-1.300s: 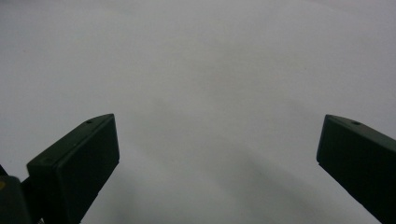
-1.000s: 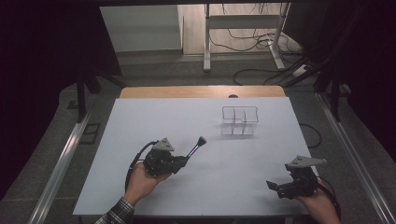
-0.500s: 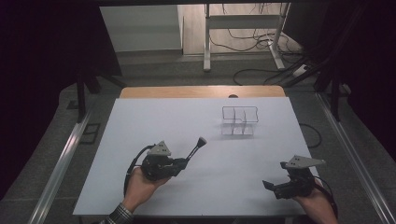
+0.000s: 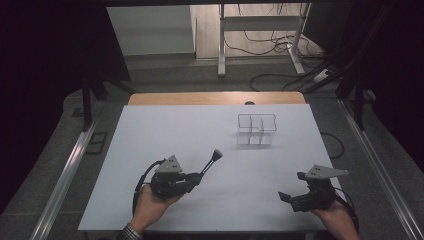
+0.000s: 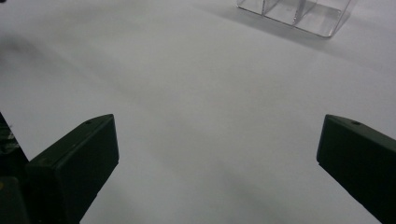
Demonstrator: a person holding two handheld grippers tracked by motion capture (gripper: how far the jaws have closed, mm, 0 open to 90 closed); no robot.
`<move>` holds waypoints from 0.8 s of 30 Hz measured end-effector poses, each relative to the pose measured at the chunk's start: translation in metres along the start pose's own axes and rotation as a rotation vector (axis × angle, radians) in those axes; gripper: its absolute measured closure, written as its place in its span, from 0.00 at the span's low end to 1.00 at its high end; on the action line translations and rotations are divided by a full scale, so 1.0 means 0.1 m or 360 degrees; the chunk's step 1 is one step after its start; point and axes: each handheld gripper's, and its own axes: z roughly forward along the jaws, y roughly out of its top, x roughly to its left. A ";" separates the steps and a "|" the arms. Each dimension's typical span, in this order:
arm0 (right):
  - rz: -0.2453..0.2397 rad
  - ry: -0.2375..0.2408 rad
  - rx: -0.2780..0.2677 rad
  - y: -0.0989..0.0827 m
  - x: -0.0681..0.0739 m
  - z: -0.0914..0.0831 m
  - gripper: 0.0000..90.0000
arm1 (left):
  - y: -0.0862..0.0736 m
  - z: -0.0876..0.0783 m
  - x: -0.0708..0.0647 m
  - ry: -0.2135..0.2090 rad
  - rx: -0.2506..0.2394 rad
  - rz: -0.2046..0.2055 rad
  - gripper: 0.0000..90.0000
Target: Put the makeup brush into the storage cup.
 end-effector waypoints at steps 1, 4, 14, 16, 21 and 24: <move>0.0002 0.0003 -0.0002 0.01 0.00 0.00 0.00 | 0.00 0.00 -0.01 -0.0005 0.0000 0.0003 0.88; 0.0021 0.0025 -0.0023 0.03 0.02 0.00 0.00 | -0.01 0.01 -0.03 0.0004 0.0001 0.0031 0.88; -0.0031 0.0070 -0.0026 0.15 0.13 0.09 0.00 | -0.02 0.02 -0.04 0.0004 -0.0006 0.0040 0.88; -0.0041 0.0086 -0.0027 0.17 0.15 0.11 0.00 | -0.02 0.03 -0.05 0.0016 0.0000 0.0059 0.88; 0.0011 0.0129 -0.0034 0.20 0.17 0.13 0.00 | -0.02 0.04 -0.06 0.0016 0.0001 0.0067 0.88; 0.0060 0.0167 -0.0052 0.23 0.17 0.15 0.00 | -0.02 0.04 -0.06 0.0013 -0.0004 0.0066 0.88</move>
